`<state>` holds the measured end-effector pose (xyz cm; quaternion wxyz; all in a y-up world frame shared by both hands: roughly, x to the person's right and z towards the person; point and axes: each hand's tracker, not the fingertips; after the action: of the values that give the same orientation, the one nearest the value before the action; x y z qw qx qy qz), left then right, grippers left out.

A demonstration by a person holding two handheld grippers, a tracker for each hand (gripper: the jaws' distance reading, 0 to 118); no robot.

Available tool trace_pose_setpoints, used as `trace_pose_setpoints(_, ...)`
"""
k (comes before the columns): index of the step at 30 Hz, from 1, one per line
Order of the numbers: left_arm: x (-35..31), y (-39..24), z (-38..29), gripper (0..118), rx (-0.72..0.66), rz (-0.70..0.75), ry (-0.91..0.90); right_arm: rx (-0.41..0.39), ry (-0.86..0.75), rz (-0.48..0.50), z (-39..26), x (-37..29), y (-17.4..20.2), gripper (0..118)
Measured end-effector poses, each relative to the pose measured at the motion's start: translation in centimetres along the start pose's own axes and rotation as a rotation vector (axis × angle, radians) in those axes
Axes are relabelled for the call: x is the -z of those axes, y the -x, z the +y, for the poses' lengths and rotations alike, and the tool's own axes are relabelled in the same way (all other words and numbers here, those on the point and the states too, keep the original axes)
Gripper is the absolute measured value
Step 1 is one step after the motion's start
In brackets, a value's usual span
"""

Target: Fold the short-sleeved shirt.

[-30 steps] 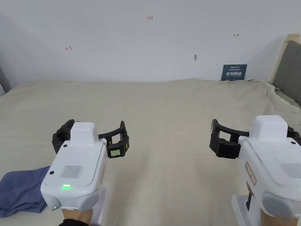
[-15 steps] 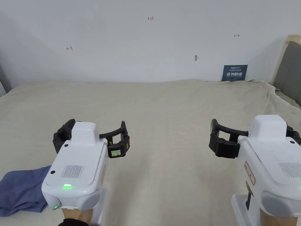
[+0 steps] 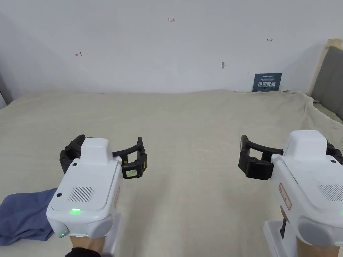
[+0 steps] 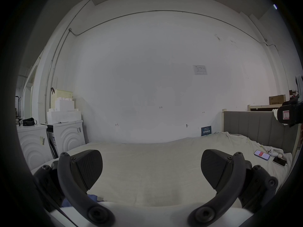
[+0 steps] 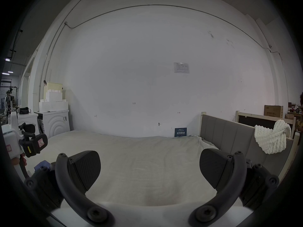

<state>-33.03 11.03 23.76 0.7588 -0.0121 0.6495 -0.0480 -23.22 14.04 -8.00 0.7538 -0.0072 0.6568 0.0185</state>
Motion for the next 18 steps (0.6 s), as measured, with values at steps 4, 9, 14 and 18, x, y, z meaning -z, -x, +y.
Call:
trace_pose_setpoints(4, 0.07, 0.07, -0.04, 118, 0.000, 0.003, -0.001, -0.001, -0.002, -0.001, 0.06, 0.00, -0.01, 118)
trace_pose_setpoints(9, 0.05, 0.14, 0.07, 118, -0.003, 0.003, -0.004, -0.002, -0.002, 0.003, 0.09, 0.00, 0.05, 118)
trace_pose_setpoints(14, -0.03, 0.25, 0.02, 118, -0.002, -0.001, -0.001, 0.043, 0.045, -0.008, 0.46, 0.10, 0.16, 118)
trace_pose_setpoints(18, -0.06, 0.45, 0.06, 118, -0.016, 0.001, -0.001, 0.091, 0.071, -0.062, 0.84, 0.03, 0.50, 118)
